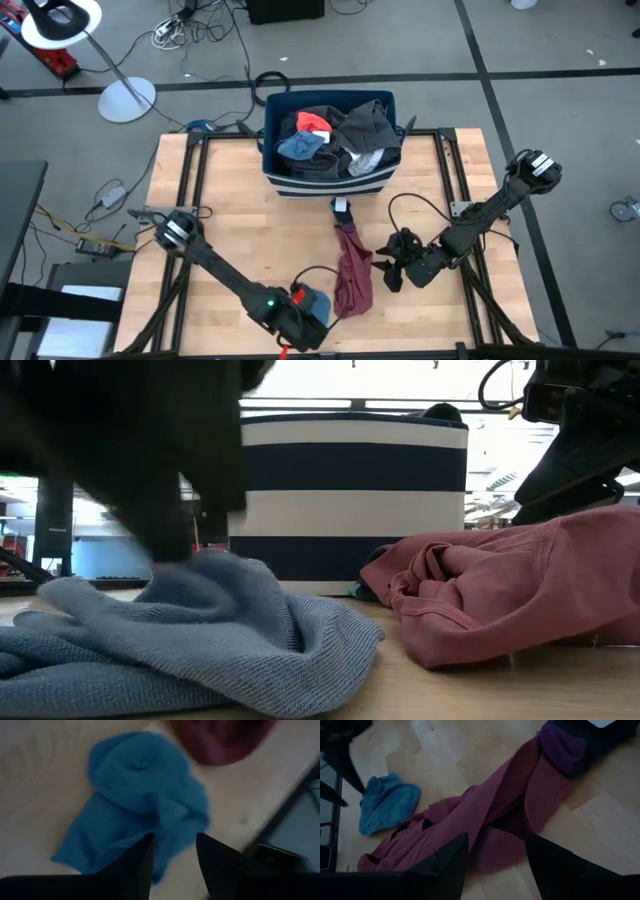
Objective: Sort clothes
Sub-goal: Put the blue towel into the laundry bin
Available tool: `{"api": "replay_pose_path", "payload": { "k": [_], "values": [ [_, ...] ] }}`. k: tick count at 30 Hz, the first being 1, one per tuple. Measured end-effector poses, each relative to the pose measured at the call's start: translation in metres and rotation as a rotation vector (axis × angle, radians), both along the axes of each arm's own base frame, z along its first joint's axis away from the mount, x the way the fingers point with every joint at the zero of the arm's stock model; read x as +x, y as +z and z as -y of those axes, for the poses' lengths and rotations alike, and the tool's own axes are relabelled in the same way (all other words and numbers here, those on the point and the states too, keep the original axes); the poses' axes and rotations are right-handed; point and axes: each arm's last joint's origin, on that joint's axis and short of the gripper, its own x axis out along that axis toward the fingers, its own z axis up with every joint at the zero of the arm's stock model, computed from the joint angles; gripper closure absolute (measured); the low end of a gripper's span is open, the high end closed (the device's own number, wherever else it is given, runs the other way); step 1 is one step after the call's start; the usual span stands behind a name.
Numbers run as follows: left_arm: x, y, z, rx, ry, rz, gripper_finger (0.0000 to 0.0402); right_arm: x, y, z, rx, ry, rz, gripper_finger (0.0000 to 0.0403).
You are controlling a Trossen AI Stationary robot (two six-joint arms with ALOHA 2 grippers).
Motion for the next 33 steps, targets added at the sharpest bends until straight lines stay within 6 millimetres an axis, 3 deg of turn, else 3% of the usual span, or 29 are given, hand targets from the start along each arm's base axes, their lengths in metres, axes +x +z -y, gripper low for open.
{"api": "replay_pose_path", "payload": {
  "k": [8,10,14,18,25,33],
  "values": [
    [0.007,-0.034,0.002,0.039,0.016,-0.051,0.0260,0.001,0.001,-0.001,0.013,0.003,0.012,0.0204],
    [0.008,-0.036,0.002,0.040,0.016,-0.055,0.0287,0.001,0.001,-0.001,0.014,0.004,0.013,0.0204],
    [0.007,-0.033,0.001,0.056,-0.033,-0.052,0.0380,0.001,0.001,-0.001,0.016,0.004,0.015,0.0204],
    [0.005,-0.024,-0.001,0.074,-0.043,-0.067,0.0393,0.001,0.001,-0.001,0.016,0.004,0.014,0.0204],
    [0.001,0.036,-0.004,0.184,-0.073,-0.190,0.0399,0.001,0.001,-0.001,0.014,0.006,0.014,0.0204],
    [-0.011,0.140,-0.030,0.362,-0.050,-0.190,0.0400,0.001,0.001,-0.001,0.013,0.006,0.013,0.0204]
  ]
}}
